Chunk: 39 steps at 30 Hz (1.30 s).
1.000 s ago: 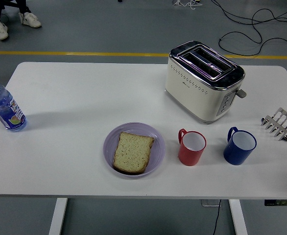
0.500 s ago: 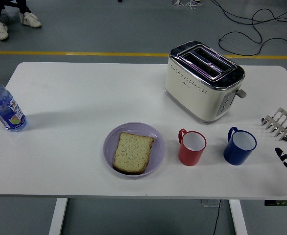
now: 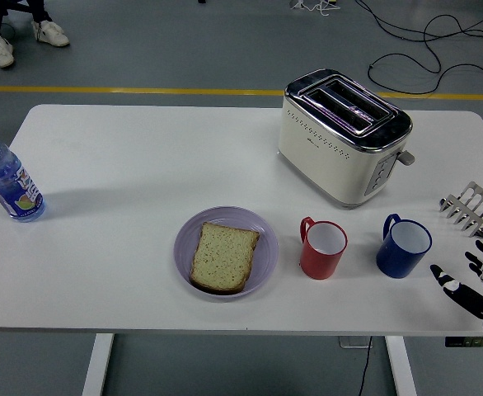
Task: Pick up the cup,pour liquid into bread,place the cup on the desk
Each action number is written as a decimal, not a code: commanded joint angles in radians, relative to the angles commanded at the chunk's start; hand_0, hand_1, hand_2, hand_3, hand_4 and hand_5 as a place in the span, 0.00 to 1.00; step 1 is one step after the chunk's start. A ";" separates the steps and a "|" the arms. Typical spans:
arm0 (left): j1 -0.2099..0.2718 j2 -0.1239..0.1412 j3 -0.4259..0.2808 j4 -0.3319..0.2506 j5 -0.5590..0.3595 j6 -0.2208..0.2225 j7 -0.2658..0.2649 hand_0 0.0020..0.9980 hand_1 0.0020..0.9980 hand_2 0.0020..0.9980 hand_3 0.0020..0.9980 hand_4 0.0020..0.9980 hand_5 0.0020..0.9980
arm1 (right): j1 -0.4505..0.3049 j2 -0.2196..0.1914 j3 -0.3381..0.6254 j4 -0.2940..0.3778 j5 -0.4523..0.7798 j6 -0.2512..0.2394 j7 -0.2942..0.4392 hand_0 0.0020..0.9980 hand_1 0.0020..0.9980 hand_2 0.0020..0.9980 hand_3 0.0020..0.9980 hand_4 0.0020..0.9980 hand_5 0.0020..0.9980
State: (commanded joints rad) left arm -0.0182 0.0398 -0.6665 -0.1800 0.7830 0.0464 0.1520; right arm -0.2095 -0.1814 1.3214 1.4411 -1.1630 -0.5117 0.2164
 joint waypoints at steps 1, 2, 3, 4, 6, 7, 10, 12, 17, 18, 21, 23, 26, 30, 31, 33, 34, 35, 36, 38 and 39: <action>0.000 0.000 0.000 0.000 -0.001 0.000 0.000 0.66 0.70 0.73 0.63 0.38 0.94 | 0.002 0.001 -0.002 -0.003 0.001 -0.002 0.001 0.91 0.85 0.94 1.00 0.95 0.09; 0.001 0.000 0.000 0.000 -0.001 0.000 0.000 0.66 0.70 0.73 0.63 0.38 0.94 | 0.008 0.003 -0.009 -0.010 0.006 -0.005 0.004 0.91 0.85 0.94 1.00 0.95 0.09; 0.001 0.000 0.000 0.000 -0.001 0.000 0.000 0.66 0.70 0.73 0.63 0.38 0.94 | 0.010 0.004 -0.013 -0.012 0.007 -0.006 0.005 0.91 0.85 0.94 1.00 0.95 0.09; 0.001 0.000 0.000 0.000 0.000 0.000 0.000 0.66 0.70 0.73 0.63 0.38 0.94 | 0.012 0.004 -0.020 -0.014 0.007 -0.008 0.007 0.91 0.85 0.94 1.00 0.95 0.09; 0.001 0.000 -0.001 0.000 0.001 0.000 0.000 0.66 0.70 0.73 0.63 0.38 0.94 | 0.018 0.004 -0.038 -0.021 0.011 -0.013 0.012 0.91 0.85 0.94 1.00 0.95 0.09; 0.001 0.000 -0.001 0.000 0.001 0.000 0.000 0.66 0.70 0.73 0.63 0.38 0.94 | 0.023 0.005 -0.048 -0.026 0.013 -0.017 0.014 0.91 0.85 0.94 1.00 0.95 0.09; -0.001 -0.001 -0.006 0.000 0.007 0.000 0.002 0.66 0.70 0.73 0.63 0.39 0.94 | 0.040 0.011 -0.072 -0.040 0.016 -0.025 0.018 0.91 0.85 0.94 1.00 0.96 0.09; -0.002 -0.001 -0.006 0.000 0.006 0.000 0.002 0.66 0.70 0.73 0.63 0.39 0.94 | 0.055 0.014 -0.087 -0.057 0.019 -0.028 0.021 0.91 0.85 0.94 1.00 0.96 0.09; -0.005 -0.003 -0.008 0.000 0.007 0.000 0.003 0.66 0.70 0.73 0.63 0.38 0.94 | 0.083 0.018 -0.111 -0.101 0.037 -0.033 0.027 0.91 0.85 0.94 1.00 0.96 0.09; -0.005 -0.003 -0.008 0.000 0.007 0.000 0.003 0.66 0.70 0.73 0.63 0.38 0.94 | 0.085 0.018 -0.111 -0.103 0.038 -0.033 0.027 0.91 0.85 0.94 1.00 0.96 0.09; -0.004 -0.003 -0.004 0.000 0.005 0.000 0.004 0.66 0.70 0.73 0.63 0.38 0.94 | 0.106 0.020 -0.116 -0.124 0.049 -0.035 0.029 0.91 0.85 0.94 1.00 0.96 0.09; -0.004 -0.004 -0.004 0.000 0.005 0.000 0.004 0.66 0.70 0.73 0.63 0.38 0.94 | 0.117 0.021 -0.120 -0.132 0.051 -0.035 0.029 0.91 0.85 0.94 1.00 0.96 0.09; -0.007 -0.004 -0.009 0.000 0.010 0.000 0.005 0.66 0.70 0.73 0.63 0.38 0.94 | 0.138 0.022 -0.127 -0.142 0.056 -0.035 0.030 0.91 0.85 0.94 1.00 0.96 0.09; -0.011 -0.004 -0.008 0.000 0.006 0.001 0.005 0.66 0.70 0.73 0.63 0.38 0.94 | 0.162 0.023 -0.143 -0.156 0.071 -0.037 0.032 0.91 0.85 0.94 1.00 0.96 0.09; -0.012 -0.005 -0.010 0.000 0.007 0.001 0.005 0.66 0.70 0.73 0.63 0.38 0.94 | 0.170 0.025 -0.147 -0.162 0.077 -0.036 0.033 0.91 0.85 0.94 1.00 0.96 0.09; -0.014 -0.005 -0.012 0.000 0.008 0.000 0.006 0.66 0.70 0.73 0.63 0.38 0.94 | 0.181 0.027 -0.152 -0.170 0.085 -0.035 0.033 0.91 0.85 0.93 1.00 0.97 0.09; -0.016 -0.005 -0.012 0.000 0.008 0.001 0.006 0.66 0.70 0.73 0.63 0.38 0.94 | 0.188 0.029 -0.156 -0.175 0.089 -0.035 0.034 0.91 0.85 0.93 1.00 0.97 0.09; -0.018 -0.005 -0.012 0.000 0.006 0.001 0.005 0.66 0.70 0.73 0.63 0.38 0.94 | 0.197 0.032 -0.162 -0.181 0.093 -0.035 0.035 0.91 0.85 0.93 1.00 0.97 0.09; -0.019 -0.005 -0.012 0.000 0.006 0.001 0.006 0.66 0.70 0.73 0.63 0.38 0.94 | 0.203 0.033 -0.166 -0.184 0.096 -0.035 0.035 0.91 0.85 0.93 1.00 0.97 0.09; -0.021 -0.005 -0.008 0.000 0.005 0.001 0.006 0.66 0.70 0.73 0.63 0.38 0.93 | 0.214 0.035 -0.178 -0.194 0.105 -0.035 0.037 0.91 0.85 0.93 1.00 0.97 0.09; -0.020 -0.005 -0.009 0.000 0.005 0.001 0.006 0.66 0.70 0.73 0.63 0.38 0.93 | 0.220 0.037 -0.185 -0.199 0.109 -0.035 0.038 0.91 0.85 0.93 1.00 0.97 0.09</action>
State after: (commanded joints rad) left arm -0.0387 0.0345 -0.6755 -0.1800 0.7875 0.0475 0.1576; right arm 0.0107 -0.1448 1.1368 1.2418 -1.0541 -0.5464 0.2543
